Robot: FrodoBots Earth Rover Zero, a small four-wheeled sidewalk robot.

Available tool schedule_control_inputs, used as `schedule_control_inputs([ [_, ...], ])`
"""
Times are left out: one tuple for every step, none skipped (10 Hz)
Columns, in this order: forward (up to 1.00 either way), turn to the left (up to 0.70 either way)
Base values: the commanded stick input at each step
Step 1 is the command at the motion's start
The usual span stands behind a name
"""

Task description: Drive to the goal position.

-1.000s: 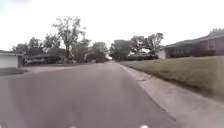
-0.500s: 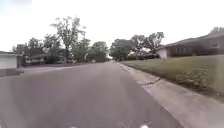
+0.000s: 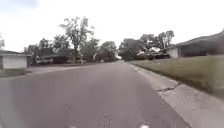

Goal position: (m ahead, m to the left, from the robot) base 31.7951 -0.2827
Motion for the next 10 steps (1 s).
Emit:
schedule_control_inputs([
  [1.0, 0.0],
  [1.0, 0.0],
  [1.0, 0.0],
  [1.0, 0.0],
  [1.0, 0.0],
  [1.0, 0.0],
  [1.0, 0.0],
  [1.0, 0.0],
  [1.0, 0.0],
  [1.0, 0.0],
])
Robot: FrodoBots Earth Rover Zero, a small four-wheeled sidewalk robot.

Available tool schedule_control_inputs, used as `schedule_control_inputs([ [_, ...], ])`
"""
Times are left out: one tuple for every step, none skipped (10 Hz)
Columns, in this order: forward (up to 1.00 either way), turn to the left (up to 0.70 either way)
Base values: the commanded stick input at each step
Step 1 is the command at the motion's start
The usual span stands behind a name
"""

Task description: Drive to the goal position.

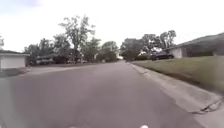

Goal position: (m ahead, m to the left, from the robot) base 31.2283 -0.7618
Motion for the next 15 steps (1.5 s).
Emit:
schedule_control_inputs([
  [1.0, 0.0],
  [1.0, 0.0],
  [1.0, 0.0],
  [1.0, 0.0],
  [1.0, 0.0],
  [1.0, 0.0],
  [1.0, 0.0],
  [1.0, 0.0],
  [1.0, 0.0],
  [1.0, 0.0],
  [1.0, -0.01],
  [1.0, -0.22],
  [1.0, -0.39],
  [1.0, -0.4],
  [1.0, 0.02],
])
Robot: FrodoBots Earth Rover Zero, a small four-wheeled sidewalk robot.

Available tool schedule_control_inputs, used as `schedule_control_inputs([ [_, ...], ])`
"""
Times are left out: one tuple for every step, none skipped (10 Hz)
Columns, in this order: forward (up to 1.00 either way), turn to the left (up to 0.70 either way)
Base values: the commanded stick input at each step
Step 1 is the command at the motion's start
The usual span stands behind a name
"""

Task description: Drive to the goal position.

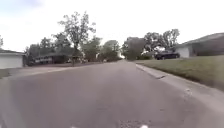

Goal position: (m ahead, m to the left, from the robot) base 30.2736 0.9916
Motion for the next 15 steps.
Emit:
schedule_control_inputs([
  [1.0, 0.02],
  [1.0, 0.02],
  [1.0, 0.02],
  [1.0, 0.02],
  [1.0, 0.02],
  [1.0, 0.02],
  [1.0, 0.02],
  [1.0, 0.02],
  [1.0, 0.02],
  [1.0, 0.02],
  [1.0, 0.02],
  [1.0, 0.02],
  [1.0, 0.02],
  [1.0, 0.02],
  [1.0, 0.02],
])
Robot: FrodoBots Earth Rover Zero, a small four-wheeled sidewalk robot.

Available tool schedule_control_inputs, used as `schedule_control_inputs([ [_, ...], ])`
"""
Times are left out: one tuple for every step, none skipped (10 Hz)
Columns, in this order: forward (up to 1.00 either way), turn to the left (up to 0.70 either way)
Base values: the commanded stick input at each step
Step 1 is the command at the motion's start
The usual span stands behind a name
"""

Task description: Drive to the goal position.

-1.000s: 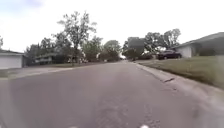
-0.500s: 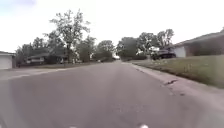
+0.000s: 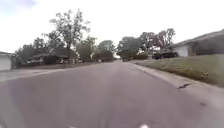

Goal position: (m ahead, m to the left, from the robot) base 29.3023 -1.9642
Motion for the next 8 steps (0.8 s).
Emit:
schedule_control_inputs([
  [1.0, 0.02],
  [1.0, 0.02],
  [1.0, 0.02],
  [1.0, 0.02],
  [1.0, 0.02],
  [1.0, 0.02],
  [1.0, 0.02],
  [1.0, 0.02],
])
